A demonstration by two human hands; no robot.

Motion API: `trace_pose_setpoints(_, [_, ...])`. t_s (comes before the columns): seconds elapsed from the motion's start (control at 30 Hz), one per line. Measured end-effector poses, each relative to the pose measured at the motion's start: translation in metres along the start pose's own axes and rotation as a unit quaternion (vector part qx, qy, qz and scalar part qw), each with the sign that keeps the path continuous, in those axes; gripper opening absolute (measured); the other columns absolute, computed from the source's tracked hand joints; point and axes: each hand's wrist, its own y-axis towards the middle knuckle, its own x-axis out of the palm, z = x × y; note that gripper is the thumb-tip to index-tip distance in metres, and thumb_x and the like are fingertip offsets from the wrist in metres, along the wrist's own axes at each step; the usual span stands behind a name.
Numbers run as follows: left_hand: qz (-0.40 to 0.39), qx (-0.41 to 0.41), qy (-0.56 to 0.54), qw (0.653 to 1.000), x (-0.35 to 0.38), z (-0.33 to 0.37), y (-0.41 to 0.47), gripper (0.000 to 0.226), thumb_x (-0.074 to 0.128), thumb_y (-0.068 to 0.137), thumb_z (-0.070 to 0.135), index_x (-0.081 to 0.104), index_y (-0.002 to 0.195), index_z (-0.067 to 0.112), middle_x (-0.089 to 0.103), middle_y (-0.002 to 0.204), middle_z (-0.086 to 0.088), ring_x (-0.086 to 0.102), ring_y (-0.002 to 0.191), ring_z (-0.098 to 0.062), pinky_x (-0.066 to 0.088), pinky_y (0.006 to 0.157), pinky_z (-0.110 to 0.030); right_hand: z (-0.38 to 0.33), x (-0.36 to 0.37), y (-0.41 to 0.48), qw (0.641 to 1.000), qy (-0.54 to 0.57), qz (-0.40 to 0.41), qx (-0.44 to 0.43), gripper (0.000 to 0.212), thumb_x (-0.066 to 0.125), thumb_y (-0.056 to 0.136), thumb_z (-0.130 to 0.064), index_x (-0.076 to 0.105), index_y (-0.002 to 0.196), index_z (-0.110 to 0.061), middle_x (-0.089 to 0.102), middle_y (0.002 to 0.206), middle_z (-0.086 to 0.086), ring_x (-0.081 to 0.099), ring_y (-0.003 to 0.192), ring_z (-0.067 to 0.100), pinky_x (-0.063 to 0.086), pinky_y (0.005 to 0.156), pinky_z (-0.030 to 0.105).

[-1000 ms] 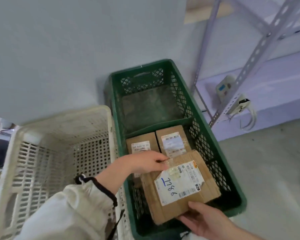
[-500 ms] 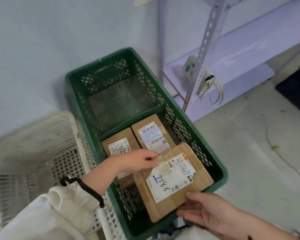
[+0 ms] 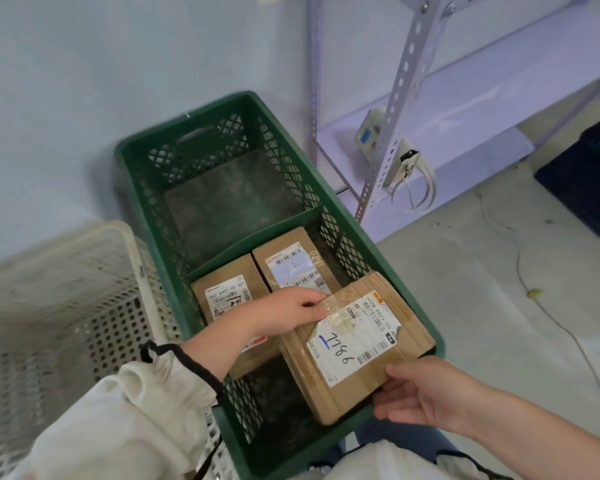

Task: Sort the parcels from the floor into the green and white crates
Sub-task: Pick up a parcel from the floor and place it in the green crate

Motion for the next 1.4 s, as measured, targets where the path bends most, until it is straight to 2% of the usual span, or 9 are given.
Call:
trace_pose_setpoints(0.17, [0.004, 0.001, -0.033, 0.999, 0.001, 0.003, 0.004, 0.031, 0.05, 0.097, 0.034, 0.057, 0.127, 0.036, 0.064, 0.114, 0.021, 0.058, 0.107, -0.004, 0.044, 0.092, -0.025, -0.008, -0.009, -0.005, 1.0, -0.019, 0.015, -0.01, 0.021, 0.056, 0.094, -0.012, 0.06, 0.094, 0.008, 0.07, 0.085, 0.027, 0.072, 0.066, 0.034, 0.056, 0.047, 0.03])
trace_pose_setpoints(0.43, [0.003, 0.006, -0.044, 0.999, 0.001, 0.002, 0.005, 0.029, 0.05, 0.097, 0.033, 0.058, 0.125, 0.037, 0.065, 0.115, 0.022, 0.059, 0.107, -0.001, 0.044, 0.094, -0.024, -0.006, -0.011, -0.006, 0.999, -0.039, 0.015, -0.02, 0.023, 0.055, 0.095, -0.015, 0.06, 0.093, 0.007, 0.071, 0.078, 0.023, 0.072, 0.064, 0.033, 0.055, 0.047, 0.029])
trace_pose_setpoints(0.6, [0.009, 0.001, -0.059, 0.998, 0.002, 0.004, 0.002, 0.032, 0.049, 0.097, 0.033, 0.056, 0.129, 0.034, 0.063, 0.122, 0.017, 0.058, 0.111, -0.004, 0.044, 0.101, -0.031, -0.01, -0.008, -0.007, 0.999, -0.037, 0.012, -0.02, 0.023, 0.056, 0.094, -0.014, 0.06, 0.095, 0.008, 0.071, 0.079, 0.024, 0.072, 0.065, 0.032, 0.055, 0.047, 0.029])
trace_pose_setpoints(0.73, [0.041, 0.007, -0.075, 0.996, -0.007, 0.006, -0.013, 0.032, 0.05, 0.097, 0.034, 0.056, 0.128, 0.033, 0.065, 0.118, 0.018, 0.061, 0.108, -0.004, 0.047, 0.1, -0.034, -0.024, -0.008, -0.017, 0.996, -0.068, -0.006, -0.05, 0.025, 0.057, 0.093, -0.016, 0.061, 0.098, 0.009, 0.073, 0.079, 0.022, 0.072, 0.067, 0.033, 0.055, 0.048, 0.029])
trace_pose_setpoints(0.83, [0.1, 0.023, -0.113, 0.988, -0.025, 0.007, -0.035, 0.023, 0.051, 0.096, 0.034, 0.061, 0.116, 0.041, 0.069, 0.109, 0.02, 0.066, 0.099, -0.004, 0.053, 0.09, -0.029, -0.055, -0.006, -0.029, 0.988, -0.117, -0.01, -0.097, 0.024, 0.057, 0.093, -0.018, 0.063, 0.094, 0.005, 0.073, 0.079, 0.02, 0.071, 0.064, 0.03, 0.055, 0.049, 0.028])
trace_pose_setpoints(1.03, [0.298, 0.055, -0.174, 0.937, -0.09, 0.005, -0.077, 0.016, 0.055, 0.093, 0.038, 0.061, 0.103, 0.05, 0.068, 0.096, 0.031, 0.064, 0.084, 0.011, 0.045, 0.058, -0.002, -0.175, 0.036, -0.038, 0.932, -0.26, -0.009, -0.253, 0.019, 0.057, 0.093, -0.025, 0.066, 0.094, -0.008, 0.074, 0.075, 0.011, 0.072, 0.067, 0.024, 0.056, 0.054, 0.027])
trace_pose_setpoints(1.13, [0.421, 0.022, -0.207, 0.883, -0.121, -0.016, -0.076, 0.013, 0.056, 0.091, 0.042, 0.059, 0.101, 0.05, 0.069, 0.094, 0.03, 0.066, 0.084, 0.008, 0.05, 0.061, -0.008, -0.243, 0.081, -0.014, 0.895, -0.312, -0.005, -0.32, 0.014, 0.056, 0.093, -0.024, 0.061, 0.09, -0.011, 0.071, 0.082, 0.012, 0.071, 0.073, 0.024, 0.059, 0.06, 0.03])
trace_pose_setpoints(1.3, [0.527, -0.088, -0.222, 0.815, -0.152, -0.068, -0.045, 0.029, 0.047, 0.097, 0.04, 0.055, 0.123, 0.032, 0.061, 0.101, 0.02, 0.057, 0.083, 0.005, 0.049, 0.063, -0.017, -0.312, 0.162, 0.063, 0.852, -0.365, -0.026, -0.375, 0.004, 0.057, 0.092, -0.016, 0.053, 0.093, -0.014, 0.065, 0.097, 0.008, 0.066, 0.084, 0.02, 0.056, 0.06, 0.027])
trace_pose_setpoints(1.4, [0.554, -0.176, -0.18, 0.793, -0.157, -0.092, -0.021, 0.03, 0.042, 0.1, 0.037, 0.056, 0.122, 0.022, 0.065, 0.115, 0.002, 0.062, 0.094, -0.014, 0.054, 0.081, -0.037, -0.318, 0.195, 0.114, 0.856, -0.374, -0.029, -0.357, 0.014, 0.06, 0.088, -0.012, 0.05, 0.098, -0.013, 0.061, 0.103, 0.009, 0.062, 0.095, 0.025, 0.058, 0.07, 0.037])
